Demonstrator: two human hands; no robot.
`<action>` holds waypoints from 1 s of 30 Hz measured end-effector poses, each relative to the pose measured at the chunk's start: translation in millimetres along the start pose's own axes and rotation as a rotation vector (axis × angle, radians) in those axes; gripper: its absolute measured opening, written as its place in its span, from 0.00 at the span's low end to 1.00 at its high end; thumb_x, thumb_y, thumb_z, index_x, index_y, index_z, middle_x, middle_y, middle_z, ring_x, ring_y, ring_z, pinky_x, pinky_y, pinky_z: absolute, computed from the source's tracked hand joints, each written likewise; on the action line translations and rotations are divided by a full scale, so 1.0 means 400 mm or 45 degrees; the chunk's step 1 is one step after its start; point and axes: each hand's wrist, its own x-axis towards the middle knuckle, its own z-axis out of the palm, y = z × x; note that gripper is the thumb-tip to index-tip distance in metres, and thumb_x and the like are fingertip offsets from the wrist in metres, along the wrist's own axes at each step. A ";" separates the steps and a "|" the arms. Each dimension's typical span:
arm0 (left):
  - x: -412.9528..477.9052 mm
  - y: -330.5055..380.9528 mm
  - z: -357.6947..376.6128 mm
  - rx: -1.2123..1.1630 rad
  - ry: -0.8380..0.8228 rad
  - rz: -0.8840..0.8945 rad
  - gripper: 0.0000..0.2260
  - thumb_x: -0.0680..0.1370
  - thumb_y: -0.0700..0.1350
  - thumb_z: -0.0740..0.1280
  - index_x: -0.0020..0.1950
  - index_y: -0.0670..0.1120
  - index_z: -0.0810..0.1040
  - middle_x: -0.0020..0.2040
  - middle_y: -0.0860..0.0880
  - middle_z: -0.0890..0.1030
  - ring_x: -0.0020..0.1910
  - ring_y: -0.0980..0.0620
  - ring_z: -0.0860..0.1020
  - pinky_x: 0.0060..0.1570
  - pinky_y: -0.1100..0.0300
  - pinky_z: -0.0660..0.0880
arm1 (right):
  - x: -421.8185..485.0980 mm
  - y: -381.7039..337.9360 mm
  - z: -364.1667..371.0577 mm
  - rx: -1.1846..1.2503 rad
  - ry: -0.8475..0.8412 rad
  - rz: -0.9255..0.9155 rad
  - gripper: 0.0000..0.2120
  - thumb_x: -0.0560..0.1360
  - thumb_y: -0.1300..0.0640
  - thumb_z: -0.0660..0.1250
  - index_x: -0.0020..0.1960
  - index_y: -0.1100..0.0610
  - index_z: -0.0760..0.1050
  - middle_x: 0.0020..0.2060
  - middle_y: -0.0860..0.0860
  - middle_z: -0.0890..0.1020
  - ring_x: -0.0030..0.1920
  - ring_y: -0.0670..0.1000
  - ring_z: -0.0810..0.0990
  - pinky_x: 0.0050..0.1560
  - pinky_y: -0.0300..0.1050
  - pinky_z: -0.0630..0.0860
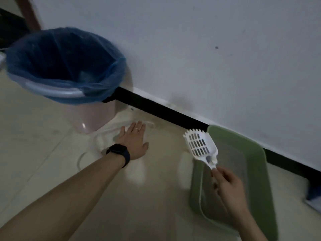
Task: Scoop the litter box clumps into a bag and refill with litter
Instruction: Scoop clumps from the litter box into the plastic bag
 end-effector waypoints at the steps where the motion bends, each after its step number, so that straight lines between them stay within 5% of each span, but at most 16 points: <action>1: 0.010 0.046 0.002 0.003 0.005 0.049 0.34 0.81 0.60 0.52 0.80 0.47 0.41 0.81 0.49 0.41 0.79 0.49 0.43 0.76 0.44 0.44 | -0.005 0.048 -0.047 -0.010 0.048 0.083 0.09 0.78 0.53 0.67 0.43 0.56 0.82 0.32 0.56 0.82 0.30 0.52 0.75 0.36 0.47 0.71; 5: 0.013 0.240 0.049 -0.093 -0.041 0.255 0.32 0.82 0.59 0.51 0.81 0.48 0.42 0.81 0.50 0.42 0.79 0.50 0.42 0.76 0.46 0.43 | -0.014 0.213 -0.199 -0.379 0.149 0.258 0.12 0.79 0.48 0.65 0.39 0.50 0.81 0.34 0.49 0.84 0.35 0.53 0.80 0.39 0.46 0.74; 12: -0.010 0.475 0.167 -0.155 -0.126 0.401 0.31 0.83 0.56 0.50 0.80 0.47 0.38 0.80 0.50 0.41 0.79 0.52 0.43 0.77 0.45 0.44 | -0.018 0.323 -0.274 -0.774 -0.093 0.342 0.14 0.77 0.43 0.62 0.42 0.51 0.79 0.36 0.50 0.82 0.44 0.57 0.82 0.40 0.46 0.75; 22: -0.005 0.535 0.271 -0.253 0.035 0.294 0.31 0.82 0.47 0.51 0.79 0.47 0.35 0.81 0.48 0.43 0.79 0.51 0.46 0.77 0.48 0.45 | 0.049 0.293 -0.223 -0.638 -0.152 0.278 0.11 0.77 0.47 0.61 0.43 0.50 0.79 0.35 0.48 0.82 0.38 0.52 0.81 0.39 0.45 0.77; 26: -0.007 0.549 0.291 -0.327 0.109 0.280 0.33 0.81 0.45 0.54 0.79 0.46 0.37 0.81 0.47 0.44 0.79 0.49 0.48 0.77 0.48 0.46 | 0.075 0.261 -0.160 -0.574 -0.187 0.237 0.12 0.80 0.50 0.60 0.43 0.52 0.78 0.31 0.47 0.80 0.30 0.45 0.76 0.28 0.40 0.68; 30: -0.002 0.534 0.298 -0.348 0.132 0.328 0.32 0.81 0.46 0.54 0.80 0.45 0.40 0.81 0.46 0.47 0.79 0.48 0.50 0.77 0.44 0.50 | 0.111 0.248 -0.075 -0.635 -0.221 0.192 0.15 0.81 0.50 0.58 0.43 0.56 0.77 0.33 0.53 0.79 0.30 0.50 0.75 0.28 0.41 0.68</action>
